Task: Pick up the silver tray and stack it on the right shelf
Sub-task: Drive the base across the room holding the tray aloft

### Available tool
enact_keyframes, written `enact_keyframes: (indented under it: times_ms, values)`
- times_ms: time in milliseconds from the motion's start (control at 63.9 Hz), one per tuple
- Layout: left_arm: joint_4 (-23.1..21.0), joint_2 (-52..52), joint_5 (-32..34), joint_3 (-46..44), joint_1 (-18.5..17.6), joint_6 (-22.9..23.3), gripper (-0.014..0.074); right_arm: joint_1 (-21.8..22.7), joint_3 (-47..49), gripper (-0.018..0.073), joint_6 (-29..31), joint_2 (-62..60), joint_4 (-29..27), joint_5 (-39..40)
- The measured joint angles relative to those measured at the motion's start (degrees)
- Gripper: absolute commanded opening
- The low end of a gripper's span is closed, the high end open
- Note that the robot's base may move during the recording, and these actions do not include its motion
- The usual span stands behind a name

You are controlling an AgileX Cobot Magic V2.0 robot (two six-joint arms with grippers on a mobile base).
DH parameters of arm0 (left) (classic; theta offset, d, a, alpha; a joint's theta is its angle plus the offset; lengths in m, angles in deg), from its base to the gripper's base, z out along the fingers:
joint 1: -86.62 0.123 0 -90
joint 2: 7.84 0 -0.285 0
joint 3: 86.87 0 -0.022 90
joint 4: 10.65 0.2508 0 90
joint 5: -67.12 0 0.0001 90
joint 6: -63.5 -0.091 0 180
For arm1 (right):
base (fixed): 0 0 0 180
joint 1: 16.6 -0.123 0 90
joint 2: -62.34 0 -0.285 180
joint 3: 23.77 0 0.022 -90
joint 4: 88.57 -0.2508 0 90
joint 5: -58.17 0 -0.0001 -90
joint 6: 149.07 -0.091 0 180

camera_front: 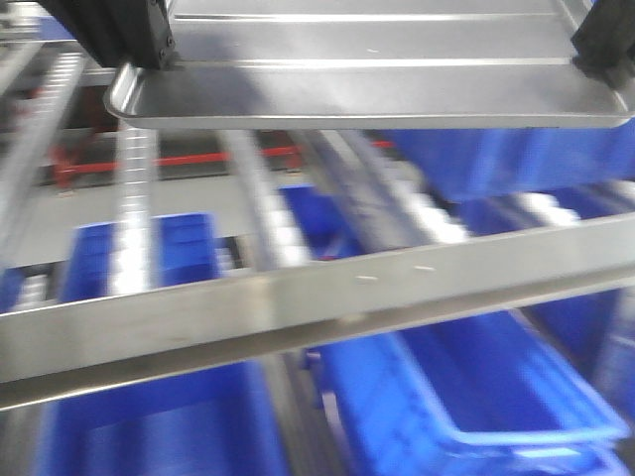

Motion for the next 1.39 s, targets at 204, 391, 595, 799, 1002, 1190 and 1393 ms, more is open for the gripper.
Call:
enact_keyframes:
  times_ms: [204, 391, 595, 799, 1002, 1190, 1393]
  values:
    - [0.0, 0.0, 0.0, 0.0, 0.0, 0.0, -0.0092, 0.0, -0.1, 0.0058, 0.0, 0.0, 0.0, 0.0]
    - [0.0, 0.0, 0.0, 0.0, 0.0, 0.0, -0.0092, 0.0, -0.1, 0.0058, 0.0, 0.0, 0.0, 0.0]
    - [0.0, 0.0, 0.0, 0.0, 0.0, 0.0, -0.0092, 0.0, -0.1, 0.0058, 0.0, 0.0, 0.0, 0.0]
    - [0.0, 0.0, 0.0, 0.0, 0.0, 0.0, -0.0092, 0.0, -0.1, 0.0058, 0.0, 0.0, 0.0, 0.0]
    - [0.0, 0.0, 0.0, 0.0, 0.0, 0.0, -0.0092, 0.0, -0.1, 0.0058, 0.0, 0.0, 0.0, 0.0]
    - [0.0, 0.0, 0.0, 0.0, 0.0, 0.0, -0.0092, 0.0, -0.1, 0.0058, 0.0, 0.0, 0.0, 0.0]
    - [0.0, 0.0, 0.0, 0.0, 0.0, 0.0, -0.0092, 0.0, -0.1, 0.0058, 0.0, 0.0, 0.0, 0.0]
